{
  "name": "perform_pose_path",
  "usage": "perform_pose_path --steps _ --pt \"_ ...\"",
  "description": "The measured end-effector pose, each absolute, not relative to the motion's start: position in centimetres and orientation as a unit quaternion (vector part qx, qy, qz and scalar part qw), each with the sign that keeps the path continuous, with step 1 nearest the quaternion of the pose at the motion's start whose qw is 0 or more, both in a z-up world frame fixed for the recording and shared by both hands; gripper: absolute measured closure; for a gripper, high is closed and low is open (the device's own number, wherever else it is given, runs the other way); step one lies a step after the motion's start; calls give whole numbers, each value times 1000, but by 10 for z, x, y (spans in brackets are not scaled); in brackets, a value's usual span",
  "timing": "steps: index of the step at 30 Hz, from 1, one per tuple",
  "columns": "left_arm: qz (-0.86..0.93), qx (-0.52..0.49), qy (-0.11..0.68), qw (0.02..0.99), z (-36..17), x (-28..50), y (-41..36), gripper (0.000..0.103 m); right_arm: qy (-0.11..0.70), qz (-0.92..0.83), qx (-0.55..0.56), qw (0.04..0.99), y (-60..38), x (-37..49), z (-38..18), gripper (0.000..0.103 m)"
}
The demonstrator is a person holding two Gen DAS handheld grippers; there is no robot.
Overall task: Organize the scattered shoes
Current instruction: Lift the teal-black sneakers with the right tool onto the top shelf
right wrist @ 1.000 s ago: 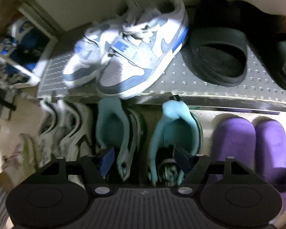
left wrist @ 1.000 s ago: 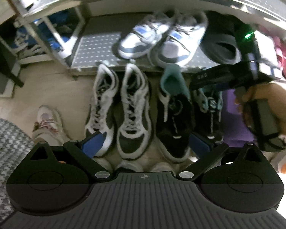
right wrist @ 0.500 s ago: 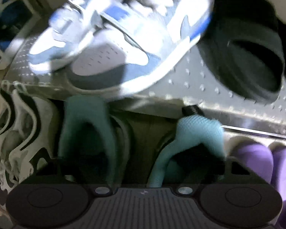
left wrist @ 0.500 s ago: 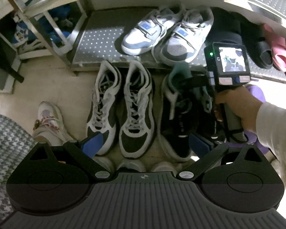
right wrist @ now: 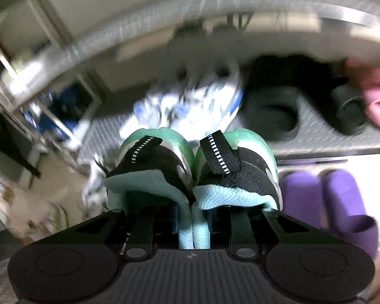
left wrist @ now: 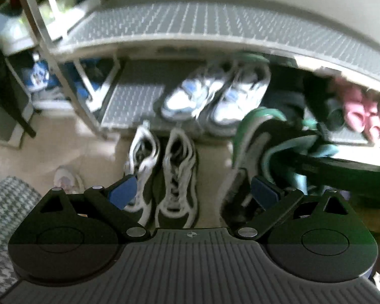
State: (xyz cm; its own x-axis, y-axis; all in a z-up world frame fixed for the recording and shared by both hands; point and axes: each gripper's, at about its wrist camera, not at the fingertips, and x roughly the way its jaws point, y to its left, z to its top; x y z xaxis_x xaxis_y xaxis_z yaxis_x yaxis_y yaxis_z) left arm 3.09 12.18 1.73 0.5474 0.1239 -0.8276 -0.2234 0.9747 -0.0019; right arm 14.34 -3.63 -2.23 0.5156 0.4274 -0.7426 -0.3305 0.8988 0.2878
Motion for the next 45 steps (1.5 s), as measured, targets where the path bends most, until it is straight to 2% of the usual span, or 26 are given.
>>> perform_pose_path --steps 6,10,14,16,22,25,26,29,32,36,39,45 --pt "49 -31 443 895 26 27 97 4 382 202 49 900 -83 131 49 81" --pt "19 -16 443 896 24 34 83 4 333 181 -8 925 -116 155 112 81" --pt "-1 4 457 890 16 46 71 4 304 156 -85 936 -134 203 146 81" --pt "-8 14 464 886 13 54 67 4 286 140 -120 940 -140 229 153 81" --pt "-19 44 469 882 -2 64 50 4 247 110 -119 955 -154 272 130 76" --pt "-24 57 471 880 -7 67 45 4 227 95 -119 962 -161 293 118 59" --pt "-27 60 473 878 -9 66 43 4 221 90 -118 964 -163 300 114 40" --pt "-31 68 477 876 -12 66 40 4 201 75 -118 970 -170 322 102 26" --pt "-30 65 475 877 -10 66 40 4 181 59 -117 975 -177 343 91 25" --pt "-38 52 467 882 -2 63 40 4 184 63 -106 975 -189 335 96 11" --pt "-43 52 466 882 -2 58 37 4 246 132 -59 958 -211 314 107 12" --pt "-44 48 470 881 -4 57 35 4 315 173 -14 933 -218 303 96 11"
